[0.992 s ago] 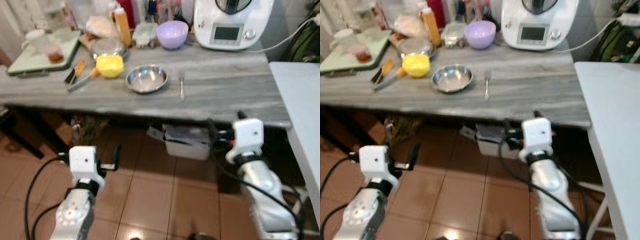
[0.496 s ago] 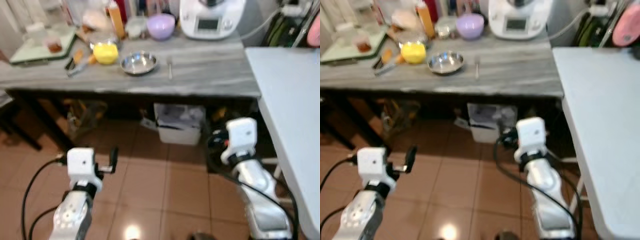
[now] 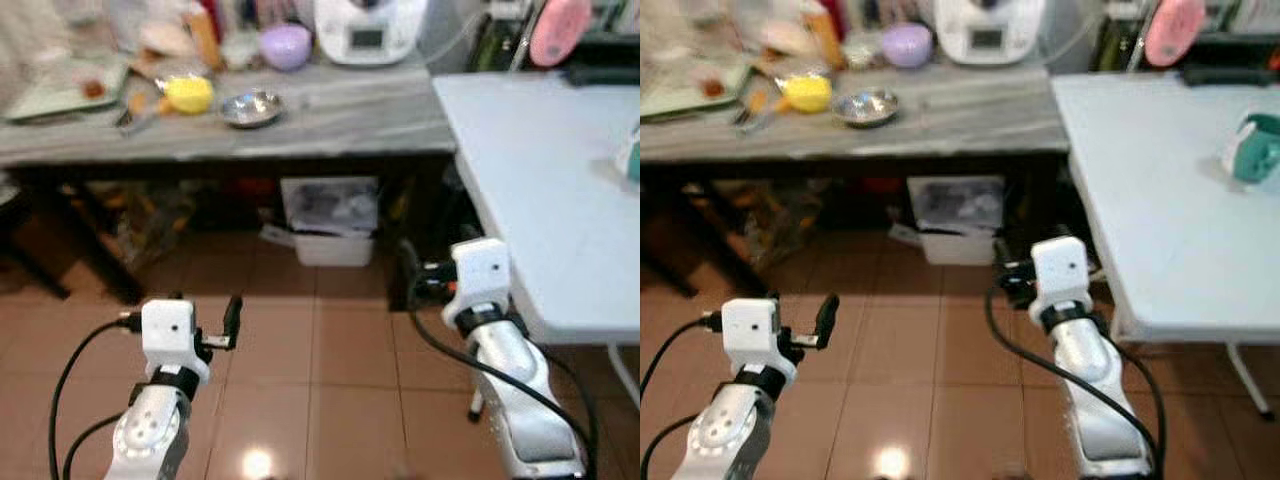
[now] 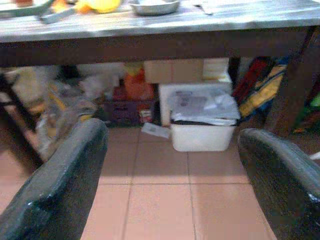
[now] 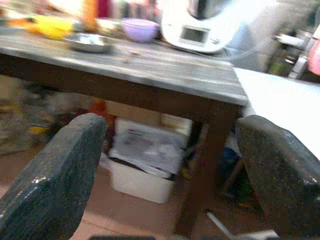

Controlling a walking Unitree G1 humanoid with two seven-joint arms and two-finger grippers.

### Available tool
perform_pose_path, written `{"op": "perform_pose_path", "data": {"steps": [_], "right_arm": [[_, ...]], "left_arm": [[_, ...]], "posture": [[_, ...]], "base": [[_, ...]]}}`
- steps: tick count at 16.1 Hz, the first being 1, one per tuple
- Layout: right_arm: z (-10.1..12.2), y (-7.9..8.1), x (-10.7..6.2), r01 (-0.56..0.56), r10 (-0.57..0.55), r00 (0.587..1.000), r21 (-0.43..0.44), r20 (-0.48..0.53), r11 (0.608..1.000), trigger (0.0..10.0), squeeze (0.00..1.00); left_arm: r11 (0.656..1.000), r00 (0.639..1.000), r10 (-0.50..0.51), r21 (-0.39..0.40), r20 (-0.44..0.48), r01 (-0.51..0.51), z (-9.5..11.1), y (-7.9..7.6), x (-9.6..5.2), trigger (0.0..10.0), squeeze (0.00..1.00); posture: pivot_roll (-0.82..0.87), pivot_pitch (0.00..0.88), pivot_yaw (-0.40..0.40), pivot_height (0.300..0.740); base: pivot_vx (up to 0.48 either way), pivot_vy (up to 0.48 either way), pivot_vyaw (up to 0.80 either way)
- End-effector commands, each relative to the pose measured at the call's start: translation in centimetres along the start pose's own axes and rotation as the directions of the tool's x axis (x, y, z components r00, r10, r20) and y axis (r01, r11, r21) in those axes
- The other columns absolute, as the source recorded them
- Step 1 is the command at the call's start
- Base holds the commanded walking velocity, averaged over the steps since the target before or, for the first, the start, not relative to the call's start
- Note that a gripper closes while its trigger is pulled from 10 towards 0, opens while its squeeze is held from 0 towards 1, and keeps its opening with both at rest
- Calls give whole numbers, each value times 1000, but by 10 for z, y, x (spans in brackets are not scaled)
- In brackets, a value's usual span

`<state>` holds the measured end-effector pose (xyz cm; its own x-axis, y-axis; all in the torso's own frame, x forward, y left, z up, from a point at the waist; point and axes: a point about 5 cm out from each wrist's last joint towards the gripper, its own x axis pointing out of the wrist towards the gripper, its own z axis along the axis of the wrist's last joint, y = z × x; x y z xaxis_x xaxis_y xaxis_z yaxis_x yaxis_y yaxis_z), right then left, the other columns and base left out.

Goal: Setting the table

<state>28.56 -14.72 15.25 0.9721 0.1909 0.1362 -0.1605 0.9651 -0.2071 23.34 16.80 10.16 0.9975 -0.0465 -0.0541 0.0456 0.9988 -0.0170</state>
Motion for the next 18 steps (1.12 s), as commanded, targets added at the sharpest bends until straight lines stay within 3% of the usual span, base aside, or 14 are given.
{"op": "perform_pose_path", "data": {"steps": [1, 15, 18], "right_arm": [[4, 0, 1, -15, 15, 1000, -15, 17, 1000, 10000, 0], [13, 12, 21, -67, 73, 995, -73, 75, 995, 10000, 0], [7, 22, 14, -128, 130, 989, -29, 75, 991, 10000, 0]], "left_arm": [[1000, 1000, 5, -4, -11, -5, -4, 1, -2, 10000, 0], [999, 999, 12, -42, 32, -11, -4, -15, 9, 10000, 0], [999, 999, 34, -26, 40, -33, -8, -9, 14, 10000, 0]], "posture": [[-162, 119, 97, 740], [-145, 88, 32, 740], [-146, 74, 41, 740]], "base": [[0, 0, 0], [0, 0, 0], [0, 0, 0]]}}
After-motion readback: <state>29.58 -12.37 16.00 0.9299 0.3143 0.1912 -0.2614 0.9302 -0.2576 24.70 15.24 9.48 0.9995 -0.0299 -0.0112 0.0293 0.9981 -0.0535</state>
